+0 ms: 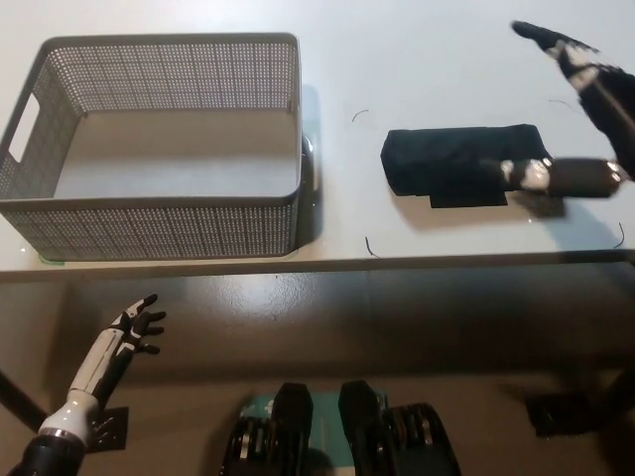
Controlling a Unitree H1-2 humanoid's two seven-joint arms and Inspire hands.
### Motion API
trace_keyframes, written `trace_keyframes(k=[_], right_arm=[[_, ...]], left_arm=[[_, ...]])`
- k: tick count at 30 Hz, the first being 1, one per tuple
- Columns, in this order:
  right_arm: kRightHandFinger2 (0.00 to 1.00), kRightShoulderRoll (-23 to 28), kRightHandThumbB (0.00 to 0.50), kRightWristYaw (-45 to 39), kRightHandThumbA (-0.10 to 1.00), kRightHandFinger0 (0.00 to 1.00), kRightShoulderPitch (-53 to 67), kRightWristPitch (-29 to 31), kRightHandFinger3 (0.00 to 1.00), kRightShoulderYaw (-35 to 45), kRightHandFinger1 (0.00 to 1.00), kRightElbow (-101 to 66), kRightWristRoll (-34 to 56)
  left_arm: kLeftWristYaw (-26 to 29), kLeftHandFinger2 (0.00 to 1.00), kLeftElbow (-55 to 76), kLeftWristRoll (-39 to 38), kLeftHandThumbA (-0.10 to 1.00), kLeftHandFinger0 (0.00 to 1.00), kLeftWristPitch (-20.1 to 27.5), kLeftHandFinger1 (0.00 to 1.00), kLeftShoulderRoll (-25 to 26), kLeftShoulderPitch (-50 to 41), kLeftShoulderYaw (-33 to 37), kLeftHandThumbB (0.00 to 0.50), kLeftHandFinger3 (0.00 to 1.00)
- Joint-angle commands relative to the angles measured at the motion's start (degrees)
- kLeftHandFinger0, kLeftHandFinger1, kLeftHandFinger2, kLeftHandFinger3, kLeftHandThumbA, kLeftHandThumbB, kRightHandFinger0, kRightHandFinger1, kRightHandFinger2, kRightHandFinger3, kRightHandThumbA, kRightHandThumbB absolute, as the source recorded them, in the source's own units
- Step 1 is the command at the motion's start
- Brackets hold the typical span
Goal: Use the right hand to pick up the pencil case on the right hand side and put it into a grey container on the left side
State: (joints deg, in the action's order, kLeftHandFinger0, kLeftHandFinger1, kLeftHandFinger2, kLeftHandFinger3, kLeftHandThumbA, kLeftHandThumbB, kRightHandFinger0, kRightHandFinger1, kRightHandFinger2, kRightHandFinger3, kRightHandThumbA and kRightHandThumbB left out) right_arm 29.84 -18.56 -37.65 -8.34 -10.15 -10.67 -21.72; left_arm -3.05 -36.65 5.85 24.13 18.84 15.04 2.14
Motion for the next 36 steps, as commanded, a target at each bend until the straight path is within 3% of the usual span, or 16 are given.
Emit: trace_keyframes(k=[1,4,13,21,36], right_arm=[[1.0,1.6,0.48,-5.4,0.9,1.0,-6.8,-4.7,1.0,-3.3,1.0,4.4,-4.9],[1.0,0.5,0.486,-6.9,0.83,1.0,-12.0,-6.6,1.0,-7.1,1.0,12.2,-7.8],[1.0,-2.4,0.5,-5.0,0.86,1.0,-20.5,-3.9,1.0,-14.1,1.0,33.4,-11.7],[1.0,-5.5,0.5,-3.2,0.79,1.0,-26.0,-1.7,1.0,-17.7,1.0,50.2,-12.6],[1.0,-7.7,0.5,-1.5,0.77,1.0,-29.4,1.5,1.0,-18.3,1.0,60.9,-12.6]], left_arm=[[-0.6,0.83,1.5,0.0,1.0,0.71,2.8,0.81,1.9,0.8,-0.4,0.5,0.93],[-0.7,0.85,0.9,-0.2,1.0,0.72,2.8,0.82,1.7,0.9,-0.3,0.5,0.94],[-0.4,0.84,0.6,-0.3,1.0,0.7,2.8,0.82,1.2,-0.2,-0.1,0.5,0.94],[-0.6,0.84,0.4,-0.1,1.0,0.74,2.8,0.82,1.1,-0.9,0.6,0.5,0.92],[-1.5,0.83,0.5,-0.5,1.0,0.74,2.8,0.81,0.6,-0.9,0.9,0.5,0.91]])
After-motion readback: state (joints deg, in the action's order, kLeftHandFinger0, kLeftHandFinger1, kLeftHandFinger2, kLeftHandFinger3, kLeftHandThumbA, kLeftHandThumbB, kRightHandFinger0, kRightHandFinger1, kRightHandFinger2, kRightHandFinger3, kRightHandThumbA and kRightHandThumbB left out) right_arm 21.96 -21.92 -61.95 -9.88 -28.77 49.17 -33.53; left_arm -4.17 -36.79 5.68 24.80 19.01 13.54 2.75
